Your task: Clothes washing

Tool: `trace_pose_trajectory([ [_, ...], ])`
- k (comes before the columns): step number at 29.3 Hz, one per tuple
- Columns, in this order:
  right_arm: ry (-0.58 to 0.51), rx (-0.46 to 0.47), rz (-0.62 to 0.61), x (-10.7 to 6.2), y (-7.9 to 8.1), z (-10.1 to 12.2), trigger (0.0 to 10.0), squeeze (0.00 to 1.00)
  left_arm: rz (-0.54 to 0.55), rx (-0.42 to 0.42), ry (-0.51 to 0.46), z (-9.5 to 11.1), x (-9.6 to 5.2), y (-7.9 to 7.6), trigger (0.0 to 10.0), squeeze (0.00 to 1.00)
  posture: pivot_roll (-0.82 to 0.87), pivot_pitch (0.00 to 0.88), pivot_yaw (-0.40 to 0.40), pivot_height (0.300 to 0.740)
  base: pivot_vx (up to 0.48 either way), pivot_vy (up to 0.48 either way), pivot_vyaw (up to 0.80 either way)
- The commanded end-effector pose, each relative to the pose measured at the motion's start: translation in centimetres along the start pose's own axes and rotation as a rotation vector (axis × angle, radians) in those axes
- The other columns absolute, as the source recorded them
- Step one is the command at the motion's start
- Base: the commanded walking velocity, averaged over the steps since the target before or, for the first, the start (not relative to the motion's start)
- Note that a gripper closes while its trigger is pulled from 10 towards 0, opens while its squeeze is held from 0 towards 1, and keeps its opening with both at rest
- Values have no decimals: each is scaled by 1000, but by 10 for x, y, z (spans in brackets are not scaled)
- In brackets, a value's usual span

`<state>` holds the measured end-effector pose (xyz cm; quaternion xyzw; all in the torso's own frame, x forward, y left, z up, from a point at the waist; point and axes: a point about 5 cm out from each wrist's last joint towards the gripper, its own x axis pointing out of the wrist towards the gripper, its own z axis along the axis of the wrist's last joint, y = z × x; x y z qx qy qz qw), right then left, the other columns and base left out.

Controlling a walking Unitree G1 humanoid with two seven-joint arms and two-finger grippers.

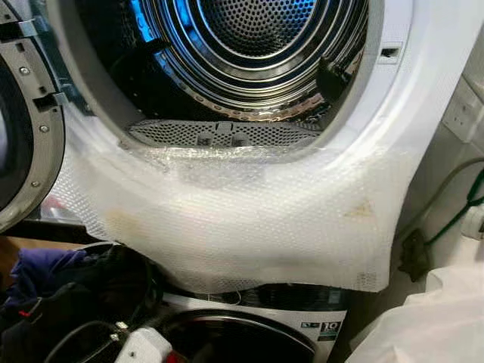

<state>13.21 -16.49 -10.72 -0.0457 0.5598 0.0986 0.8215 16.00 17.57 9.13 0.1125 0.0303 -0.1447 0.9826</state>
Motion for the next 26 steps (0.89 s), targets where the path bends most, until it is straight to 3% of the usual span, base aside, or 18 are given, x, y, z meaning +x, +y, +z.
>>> trace_pose_trajectory([
  [1, 8, -11, 3, 0, 2, -4, 10000, 0, 240, 97, -47, 19, 0, 33, 10000, 0, 139, 0, 55, 740, 0, 0, 0],
  [3, 10, -10, 0, 0, 2, -4, 10000, 0, 376, 126, -78, 31, -1, 50, 10000, 0, 147, 0, 54, 740, 0, 0, 0],
  [11, 10, -8, -10, 0, 0, -4, 10000, 0, 588, 185, -68, 43, 2, 85, 10000, 0, 167, 0, 54, 740, 0, 0, 0],
  [12, 8, -6, -11, 0, 0, -4, 10000, 0, 703, 124, -15, 38, 0, 99, 10000, 443, 177, 0, 52, 740, 0, 0, 0],
  [13, 8, -5, -12, 0, 0, -4, 10000, 0, 738, 88, 2, 35, -2, 102, 10000, 1000, 179, 0, 52, 740, 0, 0, 0],
  [15, 9, -8, -10, 0, 1, -4, 10000, 0, 748, 41, 21, 29, -3, 99, 10000, 1000, 185, 0, 52, 740, 0, 0, 0],
  [20, 12, -8, -12, 0, 1, -5, 10000, 0, 775, 27, 52, 26, -7, 97, 10000, 1000, 192, 0, 51, 740, 0, 0, 0],
  [21, 14, -8, -16, 0, 1, -6, 10000, 0, 764, -69, 71, 21, -6, 95, 10000, 1000, 201, 0, 51, 740, 0, 0, 0],
  [26, 15, -9, -17, 0, 0, -5, 10000, 0, 800, -164, 99, 16, -9, 96, 10000, 1000, 216, 0, 49, 740, 0, 0, 0],
])
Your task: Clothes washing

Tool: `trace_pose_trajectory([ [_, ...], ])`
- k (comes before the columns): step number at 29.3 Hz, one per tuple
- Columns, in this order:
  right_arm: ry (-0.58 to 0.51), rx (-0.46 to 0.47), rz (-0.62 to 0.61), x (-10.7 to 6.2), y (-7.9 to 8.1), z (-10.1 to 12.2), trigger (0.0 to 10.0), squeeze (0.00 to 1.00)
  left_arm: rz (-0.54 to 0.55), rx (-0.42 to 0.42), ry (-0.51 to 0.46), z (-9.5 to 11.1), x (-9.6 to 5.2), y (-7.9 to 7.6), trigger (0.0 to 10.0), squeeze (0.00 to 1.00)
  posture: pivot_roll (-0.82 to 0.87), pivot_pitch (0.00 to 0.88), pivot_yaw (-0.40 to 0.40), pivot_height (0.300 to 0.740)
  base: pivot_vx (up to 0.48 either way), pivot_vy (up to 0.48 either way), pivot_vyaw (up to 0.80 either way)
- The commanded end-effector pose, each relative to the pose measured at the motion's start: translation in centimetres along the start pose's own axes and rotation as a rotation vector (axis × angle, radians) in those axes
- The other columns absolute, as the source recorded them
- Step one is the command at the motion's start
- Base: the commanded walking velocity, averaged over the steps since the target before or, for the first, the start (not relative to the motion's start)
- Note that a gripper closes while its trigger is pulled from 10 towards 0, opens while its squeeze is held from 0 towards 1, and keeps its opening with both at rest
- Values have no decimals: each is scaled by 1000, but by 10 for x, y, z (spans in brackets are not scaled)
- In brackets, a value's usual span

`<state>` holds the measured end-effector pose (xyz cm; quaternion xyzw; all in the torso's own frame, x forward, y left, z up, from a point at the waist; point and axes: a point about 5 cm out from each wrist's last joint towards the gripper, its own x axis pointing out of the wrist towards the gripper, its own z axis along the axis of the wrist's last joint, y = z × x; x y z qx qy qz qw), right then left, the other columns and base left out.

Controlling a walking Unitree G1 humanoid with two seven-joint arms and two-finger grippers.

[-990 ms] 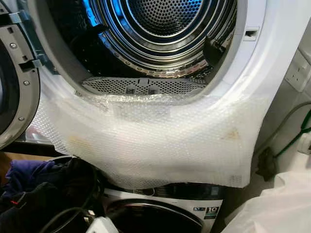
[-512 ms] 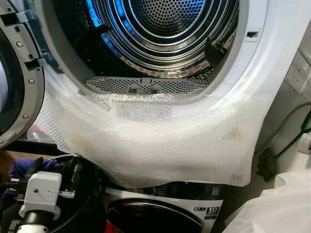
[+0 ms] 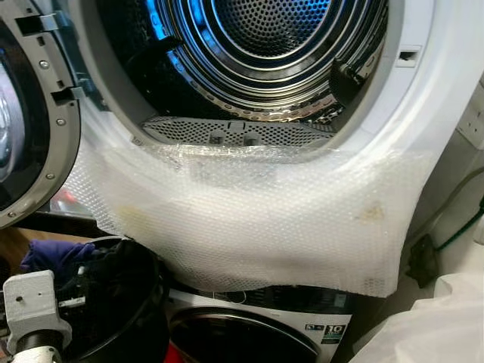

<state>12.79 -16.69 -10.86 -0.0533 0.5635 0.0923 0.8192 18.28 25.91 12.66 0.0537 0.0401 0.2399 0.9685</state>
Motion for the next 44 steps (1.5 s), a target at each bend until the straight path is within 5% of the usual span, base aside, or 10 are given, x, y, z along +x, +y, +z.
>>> trace_pose_trajectory([
  [1, 4, -4, 1, 0, 1, -1, 10000, 0, 48, -38, 22, 0, 0, 8, 10000, 1000, 219, 0, 47, 740, 0, 0, 0],
  [4, 4, -5, -4, 0, 0, 0, 10000, 0, 58, -148, 65, -5, -2, 9, 10000, 1000, 227, 0, 44, 740, 0, 0, 0],
  [17, -2, -7, -15, 0, -4, 1, 10000, 0, 28, -212, 95, -4, 7, 4, 10000, 1000, 236, 0, 37, 740, 0, 0, 0],
  [18, -3, -10, -15, 0, -4, 2, 10000, 0, 9, -231, 95, -3, 11, 1, 10000, 871, 236, 0, 37, 740, 0, 0, 0],
  [19, -3, -10, -15, 0, -4, 2, 10000, 0, 9, -231, 95, -3, 11, 1, 10000, 871, 236, 0, 37, 740, 0, 0, 0],
  [20, -6, -10, -17, 0, -4, 2, 10000, 0, 2, -242, 92, -1, 16, -1, 10000, 0, 233, 0, 37, 740, 0, 0, 0],
  [38, -18, -4, -9, 0, -3, 5, 10000, 0, -30, -306, 123, -1, 25, -7, 10000, 0, 225, 0, 37, 740, 0, 0, 0],
  [40, -7, -2, -5, 0, -2, 2, 10000, 0, 68, -310, 223, -19, 15, -1, 10000, 0, 230, 0, 35, 740, 0, 0, 0],
  [44, -4, -2, -4, 0, -2, 1, 10000, 0, 92, -313, 247, -22, 15, 1, 10000, 0, 228, 0, 36, 740, 0, 0, 0],
])
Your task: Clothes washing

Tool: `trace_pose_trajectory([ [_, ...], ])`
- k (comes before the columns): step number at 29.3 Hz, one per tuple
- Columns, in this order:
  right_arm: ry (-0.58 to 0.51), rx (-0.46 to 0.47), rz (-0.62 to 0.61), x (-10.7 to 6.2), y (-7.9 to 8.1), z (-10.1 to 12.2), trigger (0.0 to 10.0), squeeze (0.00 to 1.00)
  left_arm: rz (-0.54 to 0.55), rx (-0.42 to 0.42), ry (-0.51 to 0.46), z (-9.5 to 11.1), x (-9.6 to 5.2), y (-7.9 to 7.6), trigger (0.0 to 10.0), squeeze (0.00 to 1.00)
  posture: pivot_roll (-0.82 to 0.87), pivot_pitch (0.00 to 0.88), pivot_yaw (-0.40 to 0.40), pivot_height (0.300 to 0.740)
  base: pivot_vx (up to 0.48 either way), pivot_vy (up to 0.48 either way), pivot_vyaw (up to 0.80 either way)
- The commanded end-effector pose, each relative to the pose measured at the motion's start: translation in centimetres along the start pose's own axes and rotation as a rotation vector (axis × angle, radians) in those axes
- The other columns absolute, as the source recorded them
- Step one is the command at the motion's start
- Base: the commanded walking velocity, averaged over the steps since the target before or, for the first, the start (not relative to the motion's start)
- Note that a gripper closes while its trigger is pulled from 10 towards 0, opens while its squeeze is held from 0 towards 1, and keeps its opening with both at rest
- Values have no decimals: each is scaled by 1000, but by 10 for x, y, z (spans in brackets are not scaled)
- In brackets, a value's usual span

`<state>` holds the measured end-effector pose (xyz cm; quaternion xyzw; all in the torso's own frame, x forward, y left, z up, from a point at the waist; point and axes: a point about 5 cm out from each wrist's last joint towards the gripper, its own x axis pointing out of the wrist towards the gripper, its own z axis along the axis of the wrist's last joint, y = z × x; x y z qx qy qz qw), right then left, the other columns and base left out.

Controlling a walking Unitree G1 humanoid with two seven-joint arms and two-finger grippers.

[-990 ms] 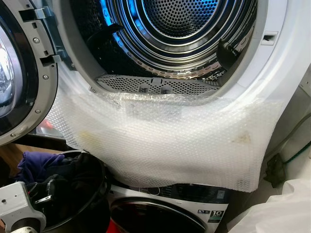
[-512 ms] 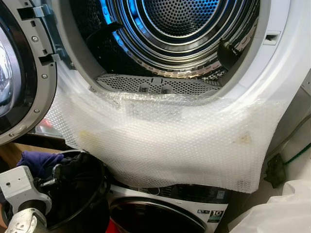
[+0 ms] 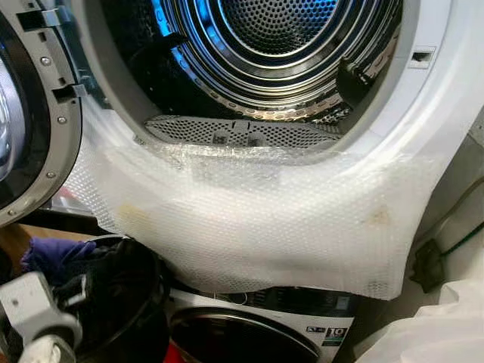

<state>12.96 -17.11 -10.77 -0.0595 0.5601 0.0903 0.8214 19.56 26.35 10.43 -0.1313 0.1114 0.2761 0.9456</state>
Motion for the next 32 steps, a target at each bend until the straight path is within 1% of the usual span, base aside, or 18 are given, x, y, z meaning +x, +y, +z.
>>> trace_pose_trajectory([
  [1, 3, 6, 7, 0, 3, 0, 10000, 0, 35, 6, 11, 1, 0, 5, 10000, 0, 225, 0, 36, 740, 0, 0, 0],
  [5, 2, 6, 6, 0, 3, 0, 10000, 0, 48, 6, 39, -5, -1, 5, 10000, 0, 225, 0, 36, 740, 0, 0, 0],
  [12, 3, 2, 6, 0, 3, 0, 10000, 0, 78, 4, 31, -3, 0, 5, 10000, 0, 228, 0, 34, 740, 0, 0, 0],
  [13, 3, 1, 6, 0, 3, 0, 10000, 0, 85, 0, 31, -2, 1, 5, 3608, 0, 228, 0, 34, 740, 0, 0, 0],
  [14, 3, -1, 6, 1, 3, 0, 10000, 0, 93, -7, 31, -2, 3, 6, 784, 0, 227, 0, 34, 740, 0, 0, 0],
  [15, 3, -1, 6, 1, 3, 0, 10000, 0, 94, -11, 31, -1, 3, 6, 0, 0, 227, 0, 34, 740, 0, 0, 0],
  [23, 7, 0, 4, 0, 3, -1, 10000, 0, 92, -18, 30, 1, 7, 5, 0, 0, 223, 0, 37, 740, 0, 0, 0],
  [32, 9, -7, 3, 0, 2, -2, 10000, 0, 96, -12, 42, -2, 7, 4, 0, 0, 222, 0, 38, 740, 0, 0, 0],
])
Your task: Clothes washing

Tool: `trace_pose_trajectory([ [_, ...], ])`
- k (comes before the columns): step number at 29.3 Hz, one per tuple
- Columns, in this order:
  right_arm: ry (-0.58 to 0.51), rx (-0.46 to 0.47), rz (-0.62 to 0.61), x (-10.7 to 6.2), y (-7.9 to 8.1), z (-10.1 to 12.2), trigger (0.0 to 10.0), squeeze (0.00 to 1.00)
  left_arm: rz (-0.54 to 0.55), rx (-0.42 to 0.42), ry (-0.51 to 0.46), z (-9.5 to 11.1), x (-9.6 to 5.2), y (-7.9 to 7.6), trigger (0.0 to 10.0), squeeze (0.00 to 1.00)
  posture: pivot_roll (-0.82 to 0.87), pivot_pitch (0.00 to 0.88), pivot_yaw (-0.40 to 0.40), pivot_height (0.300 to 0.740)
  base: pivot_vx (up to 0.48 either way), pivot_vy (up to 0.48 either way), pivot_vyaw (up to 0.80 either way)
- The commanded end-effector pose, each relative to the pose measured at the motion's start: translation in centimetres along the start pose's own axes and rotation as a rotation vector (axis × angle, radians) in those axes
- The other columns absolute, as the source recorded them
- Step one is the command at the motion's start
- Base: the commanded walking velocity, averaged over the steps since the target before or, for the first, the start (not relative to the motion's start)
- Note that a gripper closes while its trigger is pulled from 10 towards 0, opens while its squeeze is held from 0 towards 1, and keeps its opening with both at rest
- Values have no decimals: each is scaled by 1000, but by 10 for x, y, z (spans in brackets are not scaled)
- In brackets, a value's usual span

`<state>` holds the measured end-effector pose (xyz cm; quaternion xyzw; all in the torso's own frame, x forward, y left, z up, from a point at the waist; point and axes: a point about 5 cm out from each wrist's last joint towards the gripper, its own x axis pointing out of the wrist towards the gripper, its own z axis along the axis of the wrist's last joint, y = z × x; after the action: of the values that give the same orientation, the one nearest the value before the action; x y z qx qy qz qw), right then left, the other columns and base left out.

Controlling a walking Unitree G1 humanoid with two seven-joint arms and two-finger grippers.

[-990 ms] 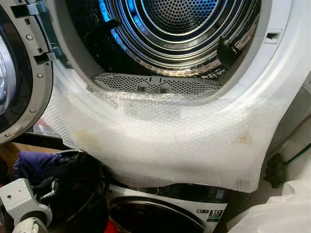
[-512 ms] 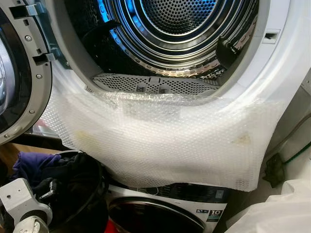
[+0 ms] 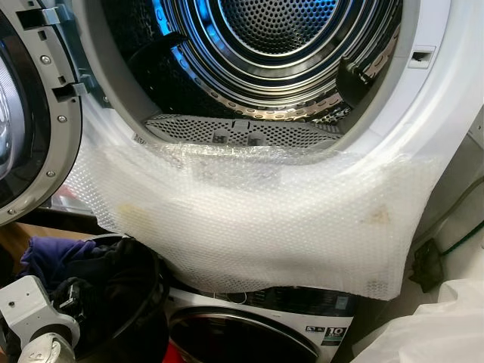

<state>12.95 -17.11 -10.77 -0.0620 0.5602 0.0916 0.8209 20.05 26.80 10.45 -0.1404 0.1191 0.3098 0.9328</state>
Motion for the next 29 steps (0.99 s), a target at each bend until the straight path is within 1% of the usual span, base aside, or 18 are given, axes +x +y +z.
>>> trace_pose_trajectory([
  [1, 8, -2, 4, 0, 2, -2, 10000, 0, 26, 12, 28, -4, 1, 3, 0, 0, 222, 0, 38, 740, 0, 0, 0],
  [17, 10, -14, 2, 0, 1, -2, 10000, 0, 38, 8, 23, -4, 1, 4, 0, 0, 222, 0, 37, 740, 0, 0, 0],
  [25, 10, -16, 1, 0, 1, -1, 10000, 0, 25, -4, -2, -1, 2, 2, 0, 0, 222, 0, 39, 740, 0, 0, 0],
  [27, 9, -16, 1, 0, 2, -1, 10000, 0, 10, -4, -36, 3, 2, 1, 0, 0, 222, 0, 40, 740, 0, 0, 0],
  [28, 9, -16, 2, 0, 2, -1, 10000, 0, -24, -20, -68, 9, 1, -3, 0, 0, 223, 0, 40, 740, 0, 0, 0],
  [29, 9, -16, 2, 0, 2, -1, 10000, 0, -24, -20, -68, 9, 1, -3, 0, 0, 223, 0, 40, 740, 0, 0, 0],
])
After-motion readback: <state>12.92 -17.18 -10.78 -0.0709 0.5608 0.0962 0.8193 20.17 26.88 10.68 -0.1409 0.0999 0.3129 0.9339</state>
